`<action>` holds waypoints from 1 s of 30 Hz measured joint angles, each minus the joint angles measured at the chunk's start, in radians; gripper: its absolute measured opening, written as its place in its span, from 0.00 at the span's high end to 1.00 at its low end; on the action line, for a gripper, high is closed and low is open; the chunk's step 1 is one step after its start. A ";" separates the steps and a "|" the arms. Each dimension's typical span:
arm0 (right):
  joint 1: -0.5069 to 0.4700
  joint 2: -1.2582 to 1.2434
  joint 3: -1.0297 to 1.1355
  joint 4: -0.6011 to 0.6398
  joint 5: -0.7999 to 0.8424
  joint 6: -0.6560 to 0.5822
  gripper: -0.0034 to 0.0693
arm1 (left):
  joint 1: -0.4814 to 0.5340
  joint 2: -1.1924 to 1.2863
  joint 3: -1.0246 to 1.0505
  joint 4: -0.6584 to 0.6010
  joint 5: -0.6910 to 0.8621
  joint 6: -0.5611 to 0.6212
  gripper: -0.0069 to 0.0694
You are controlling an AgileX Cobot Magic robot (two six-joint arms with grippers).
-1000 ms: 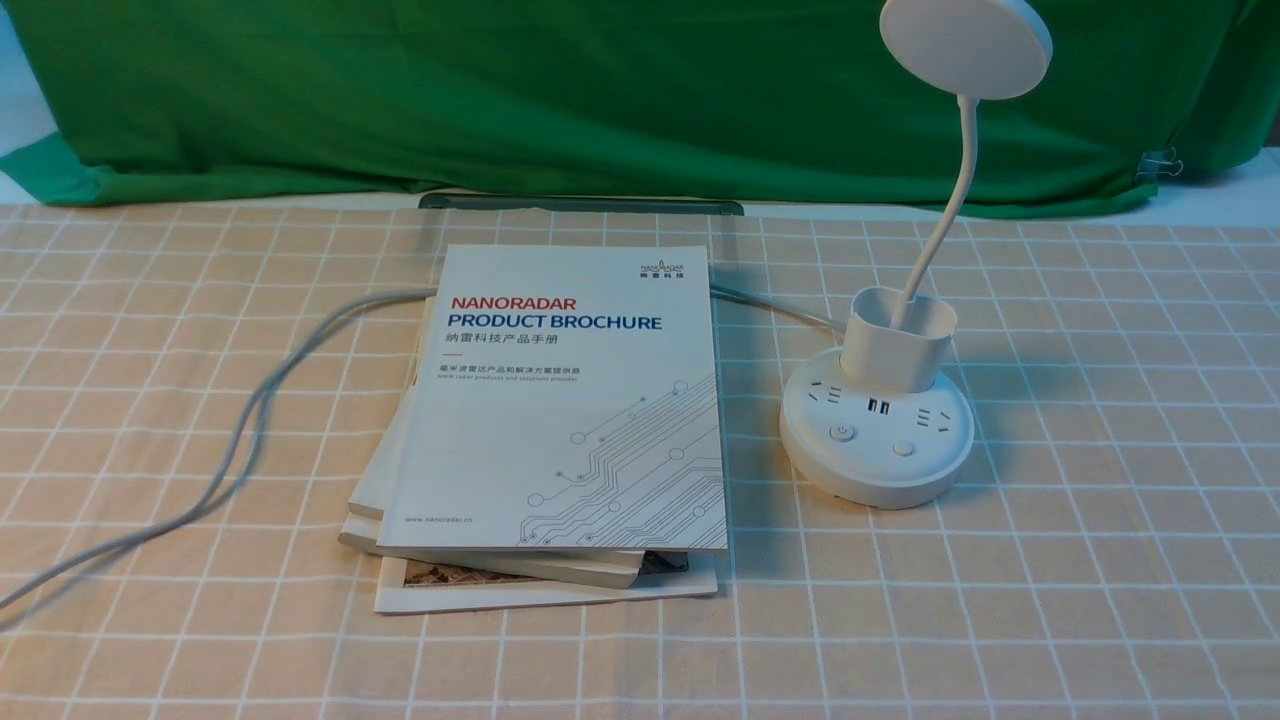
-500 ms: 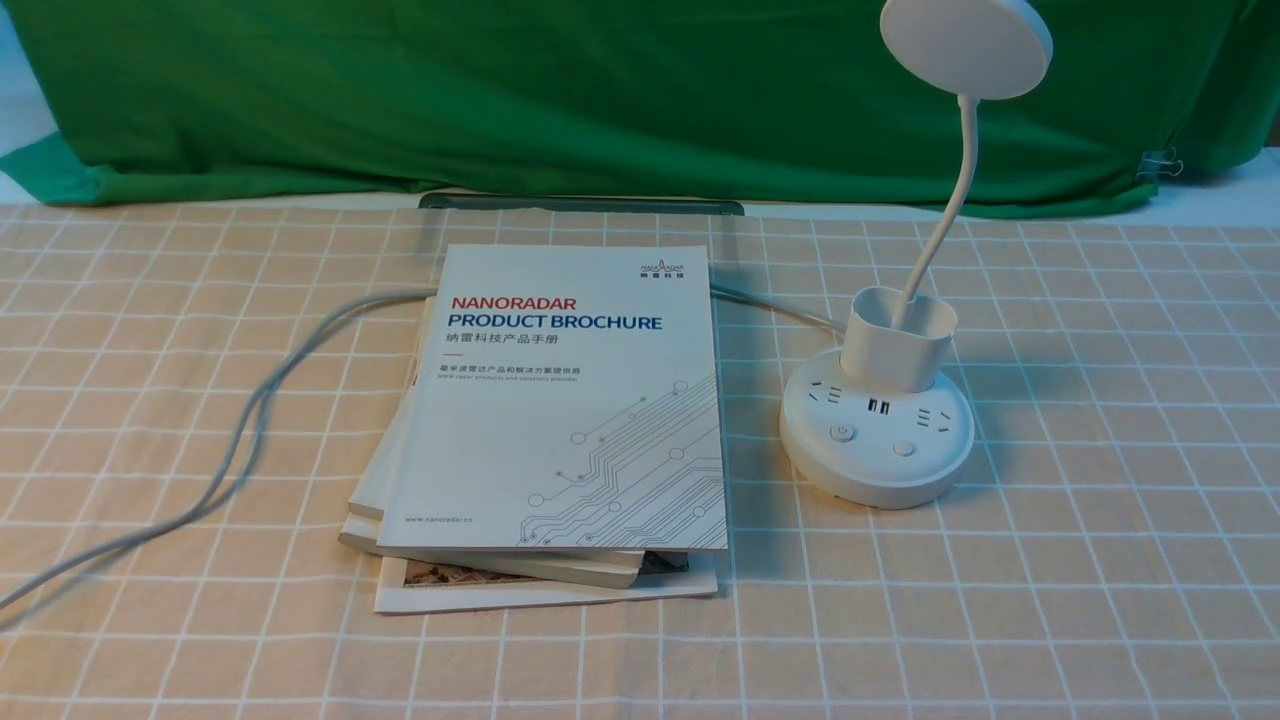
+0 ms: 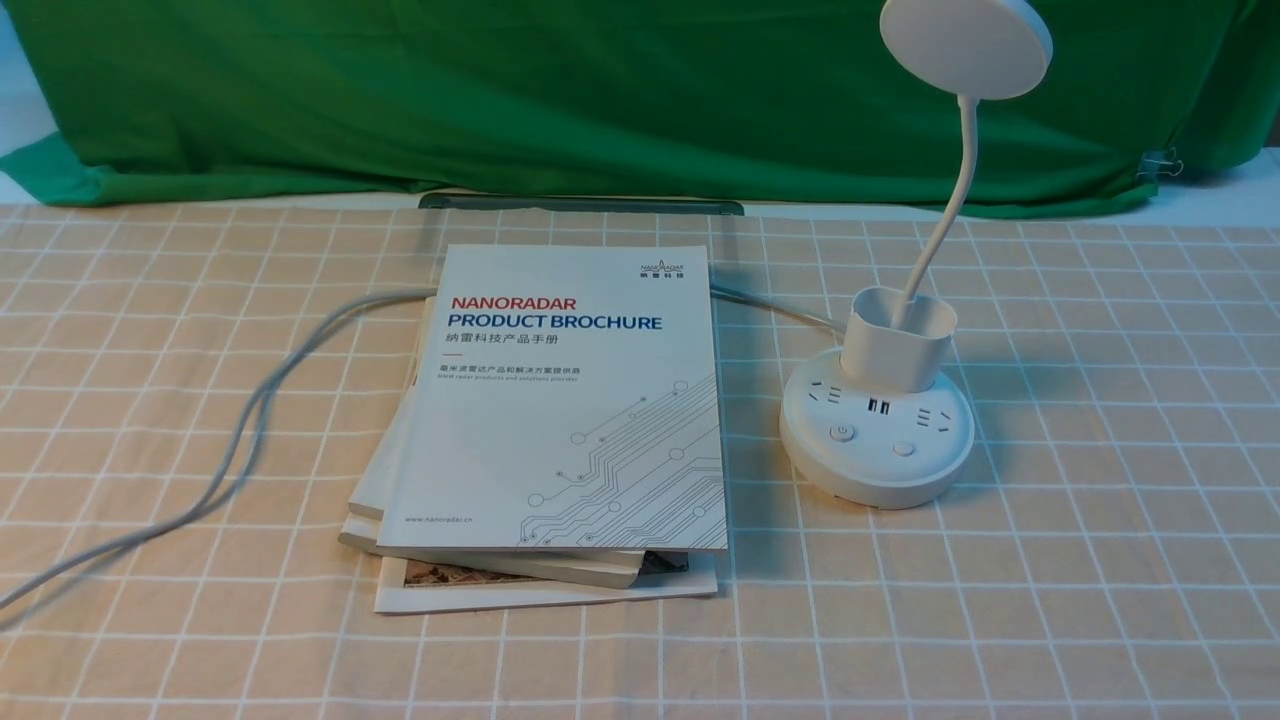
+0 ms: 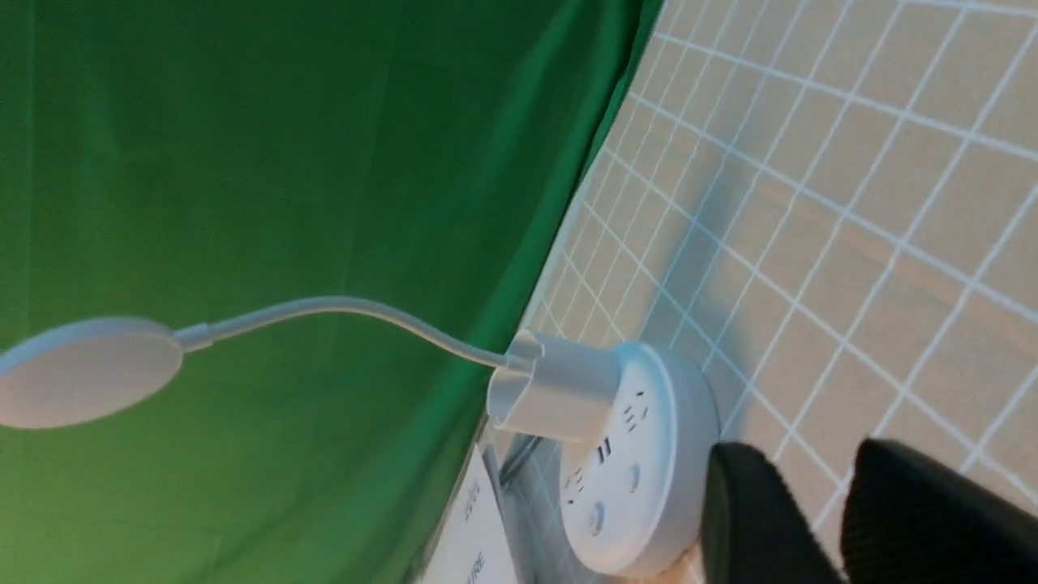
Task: Turn on the table lamp on the light coffee tablecloth with your hand.
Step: 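Press the button on the base of the white desk lamp with the right gripper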
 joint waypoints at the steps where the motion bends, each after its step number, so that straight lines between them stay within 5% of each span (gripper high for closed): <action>1: 0.000 0.000 0.000 -0.011 0.000 -0.009 0.62 | 0.000 0.000 0.000 0.000 0.000 0.000 0.88; 9: 0.010 0.000 0.000 -0.045 -0.028 -0.265 0.62 | 0.000 0.000 0.000 0.000 0.000 0.000 0.88; 12: 0.059 0.009 -0.069 -0.045 0.029 -0.462 0.63 | 0.000 0.000 0.000 0.000 0.000 0.000 0.88; 17: 0.123 0.141 -0.312 -0.073 0.145 -0.767 0.83 | 0.000 0.000 0.000 0.000 0.000 0.000 0.88; 19: 0.140 0.291 -0.502 -0.107 0.263 -0.933 0.90 | 0.000 0.000 0.000 0.000 0.000 0.000 0.88; 24: 0.141 0.521 -0.779 -0.129 0.454 -1.179 0.91 | 0.000 0.000 0.000 0.000 0.000 0.000 0.88; 30: 0.165 0.795 -0.979 -0.135 0.700 -1.293 0.91 | 0.000 0.000 0.000 0.000 0.000 0.000 0.88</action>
